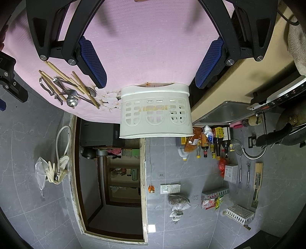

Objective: Organize utensils

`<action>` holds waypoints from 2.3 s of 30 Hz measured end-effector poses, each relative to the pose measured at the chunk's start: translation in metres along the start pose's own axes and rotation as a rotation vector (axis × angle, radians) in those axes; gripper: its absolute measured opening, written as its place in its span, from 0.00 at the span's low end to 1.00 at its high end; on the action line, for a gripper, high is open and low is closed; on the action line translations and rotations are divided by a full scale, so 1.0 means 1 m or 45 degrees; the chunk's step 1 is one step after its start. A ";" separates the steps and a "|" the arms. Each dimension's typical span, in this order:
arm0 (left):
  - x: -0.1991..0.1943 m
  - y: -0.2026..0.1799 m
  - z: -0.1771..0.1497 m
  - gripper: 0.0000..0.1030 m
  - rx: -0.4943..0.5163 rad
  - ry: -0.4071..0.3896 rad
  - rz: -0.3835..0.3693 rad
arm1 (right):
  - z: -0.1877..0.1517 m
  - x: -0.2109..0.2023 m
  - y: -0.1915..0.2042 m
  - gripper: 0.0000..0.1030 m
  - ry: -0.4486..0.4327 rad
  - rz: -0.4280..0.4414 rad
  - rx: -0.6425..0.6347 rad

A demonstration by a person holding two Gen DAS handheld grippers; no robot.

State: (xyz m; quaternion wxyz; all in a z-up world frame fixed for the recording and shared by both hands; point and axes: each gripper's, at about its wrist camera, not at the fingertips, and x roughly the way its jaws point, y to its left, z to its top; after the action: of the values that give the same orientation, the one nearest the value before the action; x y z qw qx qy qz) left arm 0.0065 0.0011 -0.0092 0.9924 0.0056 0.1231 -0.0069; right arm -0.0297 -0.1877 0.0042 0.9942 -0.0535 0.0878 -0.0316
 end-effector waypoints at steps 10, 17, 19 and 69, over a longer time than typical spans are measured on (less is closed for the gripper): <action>0.001 0.000 0.000 0.88 0.001 0.003 0.000 | -0.004 0.001 0.004 1.00 0.002 0.007 -0.003; 0.001 0.000 -0.002 0.88 -0.001 0.006 0.001 | -0.007 0.001 0.008 1.00 0.005 0.008 -0.007; 0.003 -0.001 -0.004 0.88 0.000 0.011 0.002 | -0.010 0.001 0.010 1.00 0.010 0.012 -0.004; 0.269 -0.118 0.060 0.21 0.065 0.901 -0.618 | 0.001 0.227 -0.117 0.33 0.824 0.561 0.213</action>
State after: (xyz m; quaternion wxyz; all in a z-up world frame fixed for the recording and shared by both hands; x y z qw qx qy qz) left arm 0.2805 -0.1208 -0.0180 0.8582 0.0031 0.4533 -0.2409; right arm 0.1871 -0.3195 -0.0202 0.8991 0.0605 0.4029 0.1599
